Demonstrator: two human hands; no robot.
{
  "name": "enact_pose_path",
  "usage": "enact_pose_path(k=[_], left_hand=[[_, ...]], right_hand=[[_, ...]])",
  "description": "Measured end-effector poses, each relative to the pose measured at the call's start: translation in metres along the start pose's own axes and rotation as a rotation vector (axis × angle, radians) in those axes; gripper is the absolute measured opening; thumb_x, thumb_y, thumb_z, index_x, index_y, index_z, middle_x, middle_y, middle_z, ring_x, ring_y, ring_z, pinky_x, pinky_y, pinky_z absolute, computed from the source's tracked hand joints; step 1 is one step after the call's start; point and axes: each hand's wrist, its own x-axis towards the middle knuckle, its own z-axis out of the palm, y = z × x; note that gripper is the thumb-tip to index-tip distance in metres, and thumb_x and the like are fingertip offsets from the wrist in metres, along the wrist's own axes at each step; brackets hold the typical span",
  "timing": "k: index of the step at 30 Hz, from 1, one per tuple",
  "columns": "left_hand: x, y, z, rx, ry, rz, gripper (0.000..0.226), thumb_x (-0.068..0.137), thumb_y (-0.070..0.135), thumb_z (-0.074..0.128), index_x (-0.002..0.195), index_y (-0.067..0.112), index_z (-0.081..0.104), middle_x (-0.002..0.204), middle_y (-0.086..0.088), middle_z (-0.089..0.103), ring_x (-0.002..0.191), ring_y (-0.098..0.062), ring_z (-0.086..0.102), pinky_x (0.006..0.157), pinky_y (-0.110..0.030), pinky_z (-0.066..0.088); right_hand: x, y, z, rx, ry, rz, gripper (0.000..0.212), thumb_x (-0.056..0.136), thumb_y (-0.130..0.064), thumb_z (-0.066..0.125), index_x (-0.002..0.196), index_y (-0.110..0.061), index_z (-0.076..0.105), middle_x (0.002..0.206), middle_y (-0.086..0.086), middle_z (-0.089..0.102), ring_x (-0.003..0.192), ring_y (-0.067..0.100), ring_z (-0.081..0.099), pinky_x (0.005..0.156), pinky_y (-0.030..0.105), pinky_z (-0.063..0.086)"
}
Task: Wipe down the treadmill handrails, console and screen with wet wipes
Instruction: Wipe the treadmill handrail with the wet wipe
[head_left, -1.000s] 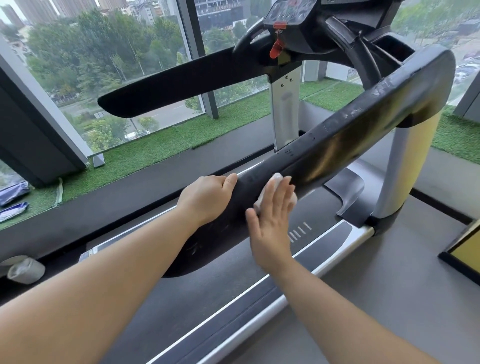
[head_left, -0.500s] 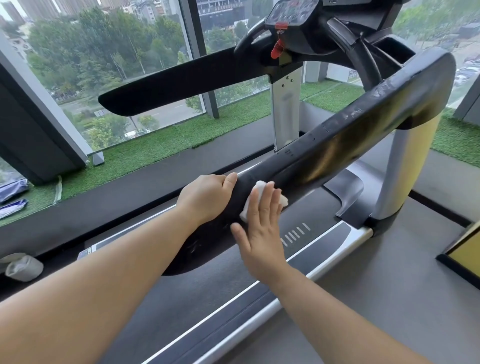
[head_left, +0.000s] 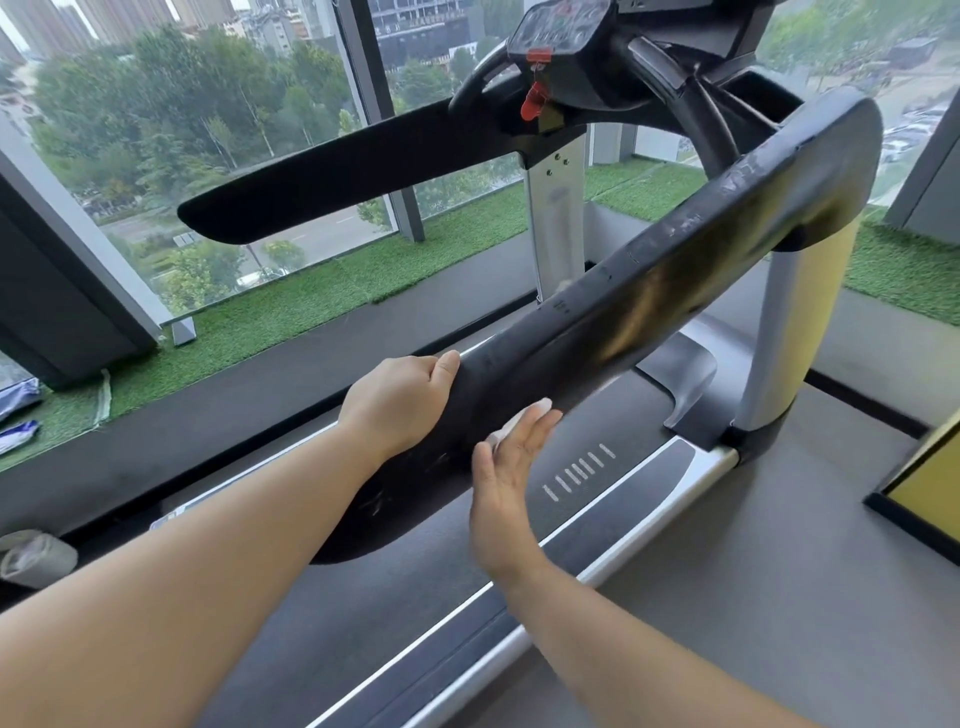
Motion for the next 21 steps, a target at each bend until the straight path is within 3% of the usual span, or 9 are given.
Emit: enact_pose_path(k=[5, 7, 12, 15, 21], left_hand=[[-0.001, -0.001, -0.001, -0.004, -0.019, -0.002, 0.051, 0.101, 0.047, 0.022, 0.102, 0.021, 0.067, 0.103, -0.004, 0.065, 0.098, -0.027, 0.056, 0.077, -0.03, 0.037], [0.0, -0.001, -0.001, -0.005, -0.019, -0.001, 0.051, 0.101, 0.047, 0.022, 0.101, 0.021, 0.067, 0.102, -0.003, 0.065, 0.096, -0.026, 0.056, 0.076, -0.029, 0.037], [0.001, 0.0, -0.001, -0.009, -0.012, 0.001, 0.05, 0.101, 0.045, 0.023, 0.1, 0.022, 0.067, 0.1, -0.003, 0.065, 0.088, -0.022, 0.051, 0.074, -0.029, 0.035], [0.0, -0.001, -0.001, -0.007, -0.012, -0.005, 0.05, 0.101, 0.046, 0.023, 0.1, 0.022, 0.067, 0.1, -0.003, 0.065, 0.091, -0.023, 0.054, 0.075, -0.029, 0.036], [-0.001, -0.001, -0.001, -0.006, -0.018, -0.017, 0.052, 0.1, 0.046, 0.022, 0.102, 0.021, 0.067, 0.103, -0.003, 0.065, 0.096, -0.025, 0.056, 0.076, -0.029, 0.037]], right_hand=[[0.044, -0.011, -0.028, 0.166, 0.196, 0.24, 0.059, 0.104, -0.038, 0.021, 0.142, -0.04, -0.024, 0.147, -0.021, -0.035, 0.137, -0.004, -0.026, 0.118, 0.037, -0.009], [0.06, -0.013, -0.042, 0.235, 0.25, 0.304, 0.058, 0.103, -0.044, 0.018, 0.145, -0.037, -0.021, 0.151, -0.019, -0.031, 0.14, -0.002, -0.021, 0.119, 0.039, -0.007], [0.02, -0.012, -0.014, 0.298, 0.096, 0.285, 0.06, 0.102, -0.046, 0.018, 0.142, -0.041, -0.026, 0.147, -0.025, -0.034, 0.136, -0.007, -0.023, 0.114, 0.028, -0.007], [0.004, -0.005, -0.007, 0.303, 0.005, 0.233, 0.06, 0.102, -0.045, 0.017, 0.139, -0.044, -0.031, 0.143, -0.027, -0.039, 0.135, -0.008, -0.027, 0.114, 0.028, -0.006], [0.066, -0.01, -0.054, 0.219, 0.224, 0.301, 0.059, 0.102, -0.046, 0.017, 0.146, -0.035, -0.022, 0.15, -0.021, -0.03, 0.139, -0.004, -0.018, 0.118, 0.036, -0.007]])
